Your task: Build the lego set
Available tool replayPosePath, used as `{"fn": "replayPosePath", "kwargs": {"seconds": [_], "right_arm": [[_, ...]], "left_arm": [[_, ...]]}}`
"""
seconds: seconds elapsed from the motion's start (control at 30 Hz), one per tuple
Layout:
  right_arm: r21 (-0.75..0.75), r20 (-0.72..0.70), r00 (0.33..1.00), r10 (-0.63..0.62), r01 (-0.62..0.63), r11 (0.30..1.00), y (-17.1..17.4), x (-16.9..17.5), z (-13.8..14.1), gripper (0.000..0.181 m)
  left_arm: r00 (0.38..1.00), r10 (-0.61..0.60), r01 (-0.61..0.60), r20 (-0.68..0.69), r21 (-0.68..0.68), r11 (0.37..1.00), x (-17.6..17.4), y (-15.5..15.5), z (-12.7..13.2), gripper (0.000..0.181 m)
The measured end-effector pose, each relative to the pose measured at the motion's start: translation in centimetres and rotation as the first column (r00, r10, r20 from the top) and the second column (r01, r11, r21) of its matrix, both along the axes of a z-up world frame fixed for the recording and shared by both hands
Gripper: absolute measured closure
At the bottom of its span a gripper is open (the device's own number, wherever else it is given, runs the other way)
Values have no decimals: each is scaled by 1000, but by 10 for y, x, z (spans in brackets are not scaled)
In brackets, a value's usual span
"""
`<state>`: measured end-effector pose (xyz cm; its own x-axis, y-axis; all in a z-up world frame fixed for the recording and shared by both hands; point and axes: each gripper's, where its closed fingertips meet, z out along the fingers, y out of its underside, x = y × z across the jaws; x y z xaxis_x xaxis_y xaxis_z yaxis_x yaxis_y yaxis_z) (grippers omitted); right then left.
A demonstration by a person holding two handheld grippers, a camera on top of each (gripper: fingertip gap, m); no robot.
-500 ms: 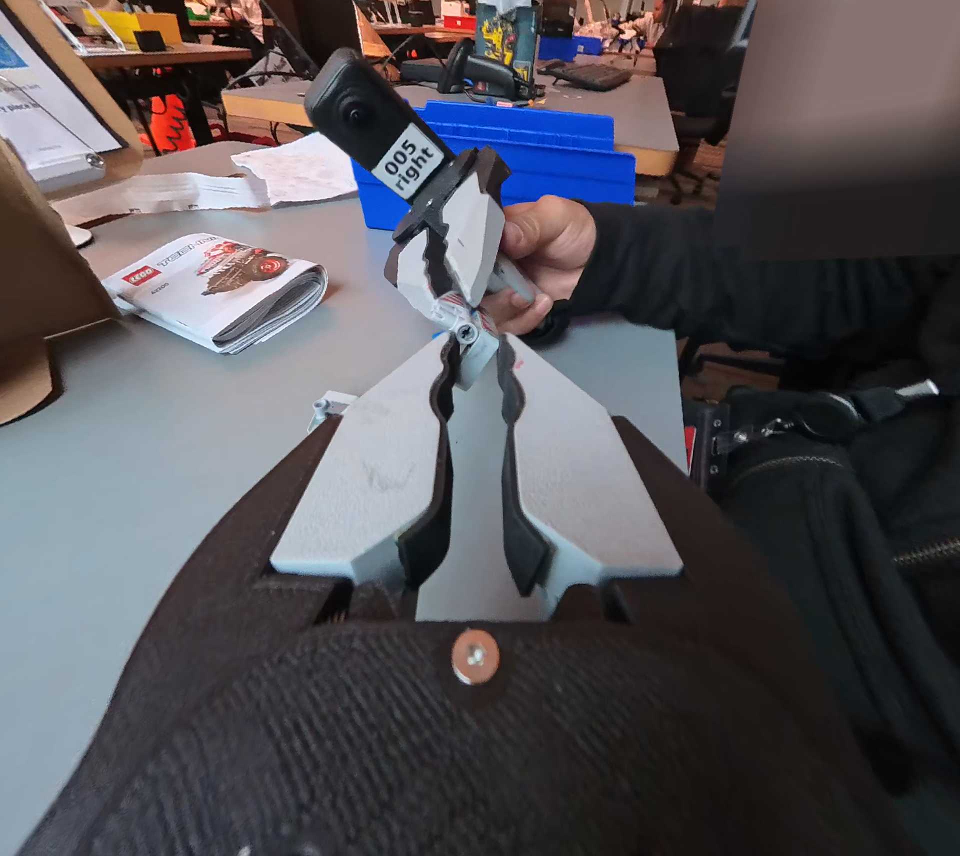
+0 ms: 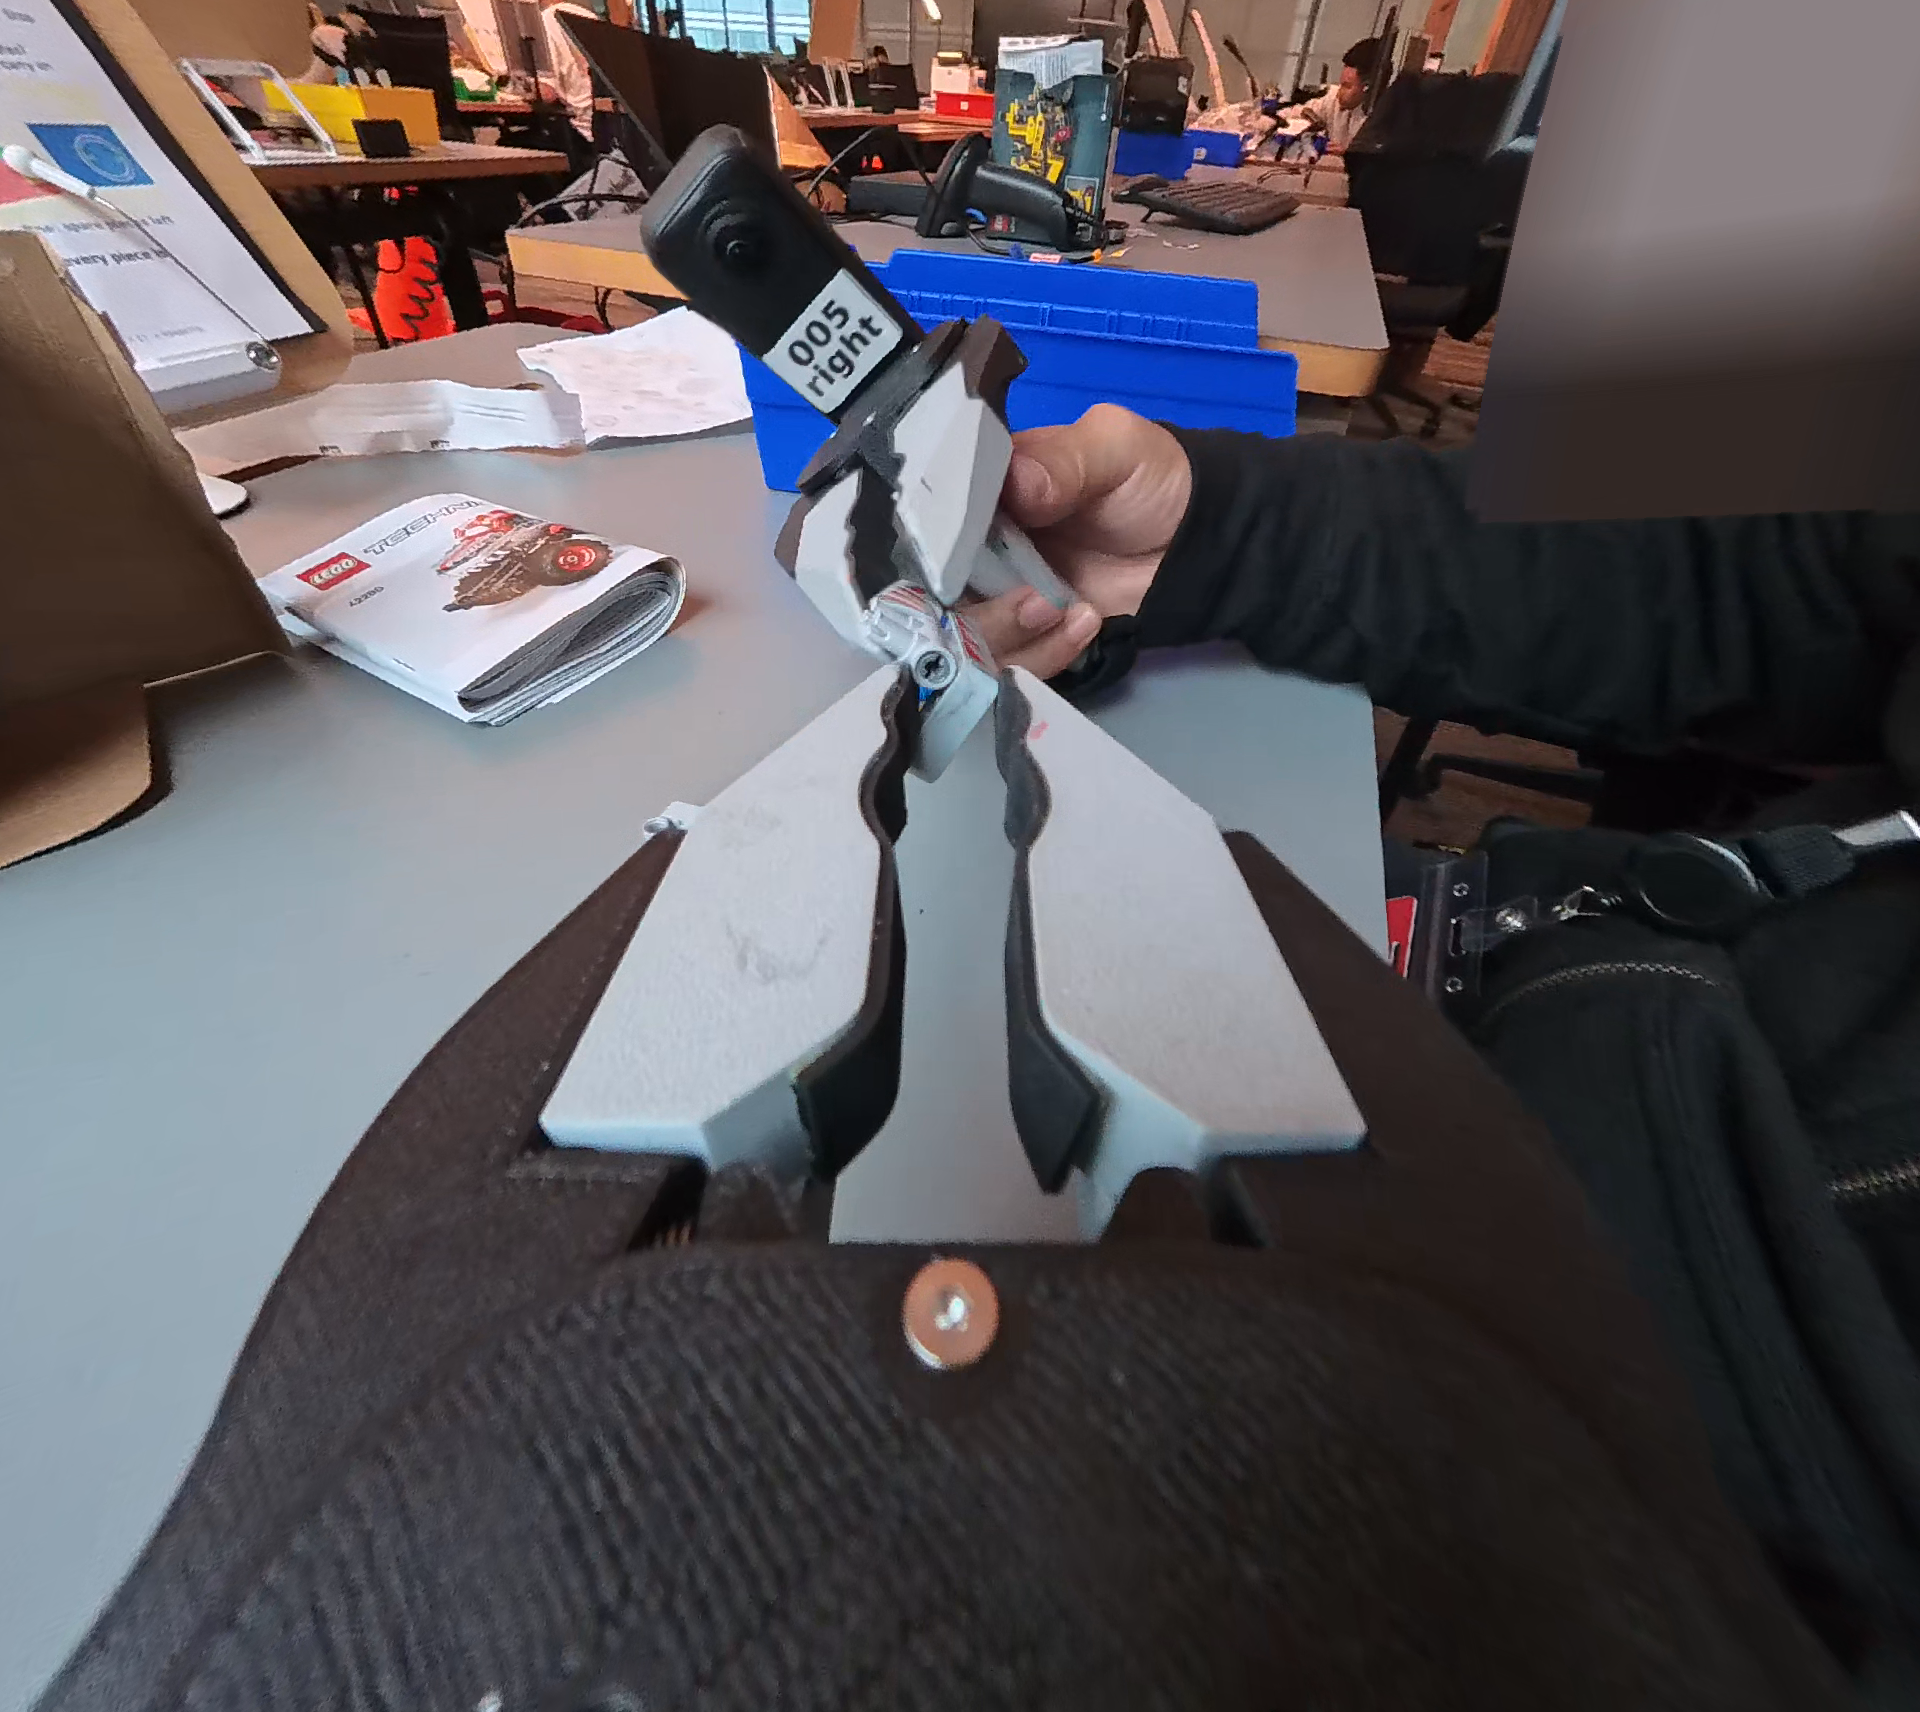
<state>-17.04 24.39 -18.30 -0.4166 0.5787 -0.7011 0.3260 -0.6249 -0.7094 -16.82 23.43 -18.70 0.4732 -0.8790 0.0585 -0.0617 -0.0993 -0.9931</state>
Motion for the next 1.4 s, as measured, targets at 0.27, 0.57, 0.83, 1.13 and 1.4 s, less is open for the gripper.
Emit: {"fn": "replayPosePath", "kwargs": {"seconds": [0.27,0.57,0.83,1.13,1.4], "right_arm": [[-16,-4,1000,28,-28,999,-4,2,0,179],[-35,-78,994,-77,75,997,-2,-30,7,181],[67,-109,978,-180,188,980,28,4,19,181],[-16,-62,995,74,-75,997,-15,-1,8,174],[-76,-72,990,120,-126,989,-20,-2,8,176]], "left_arm": [[1000,8,-8,-17,18,1000,1,-1,-1,169],[929,-28,91,-368,156,983,51,-23,-38,173],[996,-63,64,-66,15,998,10,-6,-7,173],[987,-99,126,-126,229,965,-3,-19,0,173],[982,-128,161,-140,259,952,0,-25,0,173]]}}
